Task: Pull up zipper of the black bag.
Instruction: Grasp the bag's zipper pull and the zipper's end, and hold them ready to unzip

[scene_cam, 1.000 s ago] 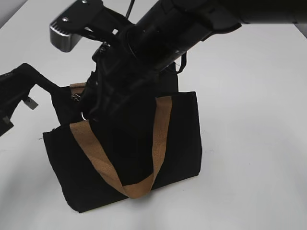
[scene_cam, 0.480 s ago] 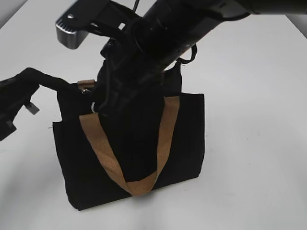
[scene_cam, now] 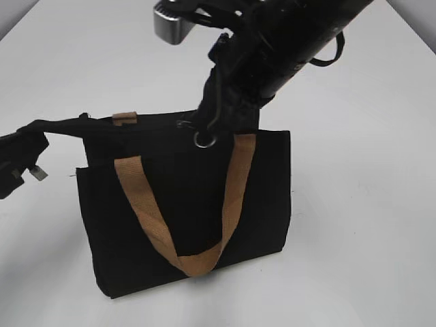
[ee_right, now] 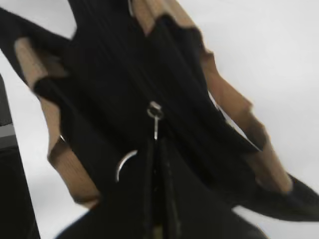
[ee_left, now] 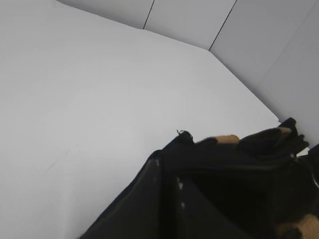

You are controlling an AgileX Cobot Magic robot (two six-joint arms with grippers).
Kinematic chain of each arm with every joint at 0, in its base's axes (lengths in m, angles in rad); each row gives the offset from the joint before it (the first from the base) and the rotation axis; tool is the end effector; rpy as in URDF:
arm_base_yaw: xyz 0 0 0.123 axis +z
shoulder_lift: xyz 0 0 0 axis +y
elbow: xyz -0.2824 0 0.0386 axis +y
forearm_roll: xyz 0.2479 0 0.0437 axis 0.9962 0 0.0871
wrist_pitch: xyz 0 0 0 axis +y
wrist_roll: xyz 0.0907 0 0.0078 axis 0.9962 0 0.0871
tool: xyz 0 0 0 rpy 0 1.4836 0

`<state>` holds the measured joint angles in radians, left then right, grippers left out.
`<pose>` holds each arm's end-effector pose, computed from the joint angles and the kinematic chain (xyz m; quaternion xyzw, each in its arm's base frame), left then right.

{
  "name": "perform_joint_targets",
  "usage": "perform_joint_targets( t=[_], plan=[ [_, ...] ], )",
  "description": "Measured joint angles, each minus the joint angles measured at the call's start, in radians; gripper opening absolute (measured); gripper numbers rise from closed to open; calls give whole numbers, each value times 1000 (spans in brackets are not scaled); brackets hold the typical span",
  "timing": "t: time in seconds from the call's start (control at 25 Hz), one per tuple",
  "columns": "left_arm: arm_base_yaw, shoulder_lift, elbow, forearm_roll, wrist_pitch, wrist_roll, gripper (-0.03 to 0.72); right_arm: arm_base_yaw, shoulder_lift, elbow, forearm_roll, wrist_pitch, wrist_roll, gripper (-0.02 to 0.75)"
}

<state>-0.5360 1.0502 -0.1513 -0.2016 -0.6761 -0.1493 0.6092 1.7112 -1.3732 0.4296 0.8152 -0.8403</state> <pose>0.1527 -0.0775 0.2071 0.0454 0.7549 -0.2237 0.6148 0.2889 0.2352 0.2823 -0.5502 0.7764 0.1574 0.2639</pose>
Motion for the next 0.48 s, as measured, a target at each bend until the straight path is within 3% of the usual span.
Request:
perform_joint_targets(
  t=[0.24, 0.48],
  plan=[
    [1, 0, 0, -15, 21, 0, 1, -110, -10, 0, -69, 78, 62, -1],
    [0, 0, -2, 9, 35, 0, 1, -200, -12, 0, -23, 151, 103, -1]
  ],
)
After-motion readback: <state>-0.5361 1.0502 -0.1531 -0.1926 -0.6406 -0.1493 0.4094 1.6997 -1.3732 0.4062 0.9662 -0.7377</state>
